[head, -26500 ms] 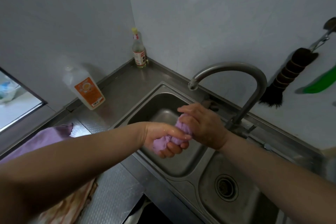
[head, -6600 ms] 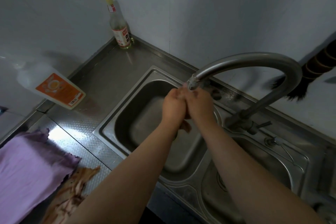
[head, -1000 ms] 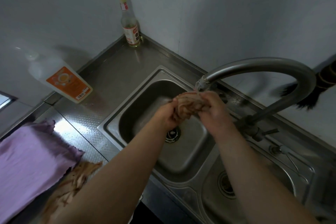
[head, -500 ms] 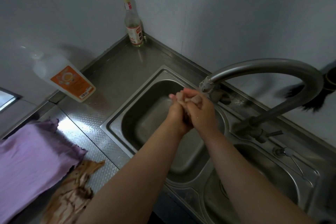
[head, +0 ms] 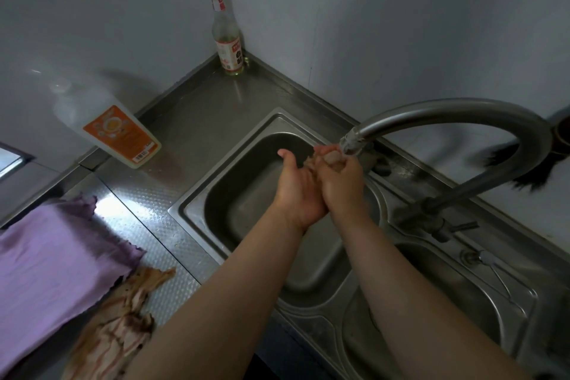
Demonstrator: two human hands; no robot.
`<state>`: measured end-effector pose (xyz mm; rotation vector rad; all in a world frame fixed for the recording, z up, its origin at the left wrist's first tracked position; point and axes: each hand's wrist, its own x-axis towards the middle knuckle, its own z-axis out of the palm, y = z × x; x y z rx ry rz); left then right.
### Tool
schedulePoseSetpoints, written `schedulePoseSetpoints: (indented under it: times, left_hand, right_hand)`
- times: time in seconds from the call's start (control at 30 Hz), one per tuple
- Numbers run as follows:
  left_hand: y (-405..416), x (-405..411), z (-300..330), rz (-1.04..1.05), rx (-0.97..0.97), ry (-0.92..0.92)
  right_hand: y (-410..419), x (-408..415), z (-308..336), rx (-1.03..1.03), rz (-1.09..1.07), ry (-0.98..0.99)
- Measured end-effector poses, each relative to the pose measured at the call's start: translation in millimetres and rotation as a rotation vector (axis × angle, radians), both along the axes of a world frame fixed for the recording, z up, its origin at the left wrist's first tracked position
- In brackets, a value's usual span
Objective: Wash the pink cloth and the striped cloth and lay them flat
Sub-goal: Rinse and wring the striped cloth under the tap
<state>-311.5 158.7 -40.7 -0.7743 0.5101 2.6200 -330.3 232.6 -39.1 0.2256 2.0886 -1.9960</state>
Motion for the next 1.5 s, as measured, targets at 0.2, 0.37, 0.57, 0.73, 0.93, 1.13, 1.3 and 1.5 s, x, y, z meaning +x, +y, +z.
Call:
schedulePoseSetpoints:
  times: [0.2, 0.37, 0.57, 0.73, 0.93, 1.13, 1.3, 1.5]
  left_hand:
    - [-7.5, -4.3, -12.0, 0.012, 0.055, -0.004]
    - [-3.5, -0.9, -11.0, 0.005, -0.055, 0.024]
    - [-11.1, 4.3, 2.3, -0.255, -0.55, 0.108]
    - [-33.6, 10.3, 1.0, -0.423, -0.738, 0.152]
    - [-60.6, 11.2, 1.7, -0.171, -0.592, 0.294]
    - [-60.2, 13.3, 9.0, -0.034, -0.582, 0.262]
    - [-57.7, 17.6, 10.0, -0.336, -0.467, 0.273]
    - [-14.1, -14.8, 11.7, -0.05, -0.633, -0.058]
  right_hand:
    - [-6.8, -10.5, 6.0, -0.164, -0.181, -0.095]
    - [-10.4, -10.9, 6.7, -0.24, -0.221, -0.194]
    - [-0.2, -15.7, 3.7, -0.361, -0.152, -0.375]
    - [24.0, -19.8, 2.6, -0.417, 0.058, -0.324]
    - [72.2, -14.8, 3.2, -0.079, 0.262, -0.229]
    - [89.5, -15.5, 1.8, -0.221, 0.271, -0.344]
    - [72.8, -26.2, 6.3, -0.494, -0.153, -0.463]
    - [24.3, 2.5, 32.4, 0.107, 0.053, -0.069]
